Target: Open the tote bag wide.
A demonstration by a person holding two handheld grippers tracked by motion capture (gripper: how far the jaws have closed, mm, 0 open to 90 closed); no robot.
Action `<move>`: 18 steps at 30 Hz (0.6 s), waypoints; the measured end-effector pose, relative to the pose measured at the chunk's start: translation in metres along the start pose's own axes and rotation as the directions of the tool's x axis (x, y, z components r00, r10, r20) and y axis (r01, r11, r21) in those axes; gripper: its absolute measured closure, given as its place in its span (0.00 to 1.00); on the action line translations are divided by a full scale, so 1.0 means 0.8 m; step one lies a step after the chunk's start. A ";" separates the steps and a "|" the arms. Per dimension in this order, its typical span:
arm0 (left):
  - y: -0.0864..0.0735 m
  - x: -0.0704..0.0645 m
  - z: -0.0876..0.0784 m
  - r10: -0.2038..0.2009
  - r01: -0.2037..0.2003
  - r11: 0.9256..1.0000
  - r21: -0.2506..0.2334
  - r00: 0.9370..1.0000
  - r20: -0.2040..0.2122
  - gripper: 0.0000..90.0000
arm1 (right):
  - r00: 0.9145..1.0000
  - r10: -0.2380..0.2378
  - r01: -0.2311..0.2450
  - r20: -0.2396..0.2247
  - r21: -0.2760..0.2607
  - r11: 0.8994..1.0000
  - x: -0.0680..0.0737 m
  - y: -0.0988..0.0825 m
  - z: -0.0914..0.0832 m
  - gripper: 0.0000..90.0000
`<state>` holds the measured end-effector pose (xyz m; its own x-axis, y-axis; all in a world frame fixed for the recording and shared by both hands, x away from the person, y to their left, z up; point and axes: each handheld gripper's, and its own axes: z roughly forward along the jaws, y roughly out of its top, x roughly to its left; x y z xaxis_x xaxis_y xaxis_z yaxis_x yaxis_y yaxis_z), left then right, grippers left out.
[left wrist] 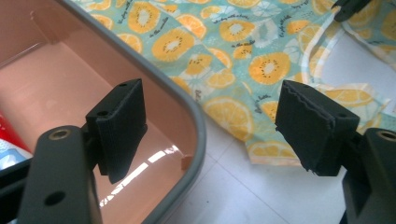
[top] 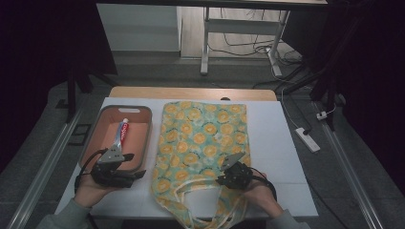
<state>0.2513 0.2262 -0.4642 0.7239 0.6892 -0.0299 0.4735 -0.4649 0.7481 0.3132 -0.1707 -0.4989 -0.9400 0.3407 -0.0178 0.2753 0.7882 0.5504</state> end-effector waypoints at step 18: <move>0.049 -0.081 0.064 0.176 -0.194 0.977 0.092 0.968 0.179 0.22 | 0.995 0.063 -0.040 0.078 -0.265 0.963 -0.015 0.012 -0.065 0.99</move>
<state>0.2482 0.1349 -0.4670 0.8739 0.4858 -0.0163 0.3678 -0.6390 0.6755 0.3164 -0.1937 -0.4499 -0.9022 0.4286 -0.0488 0.2490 0.6098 0.7524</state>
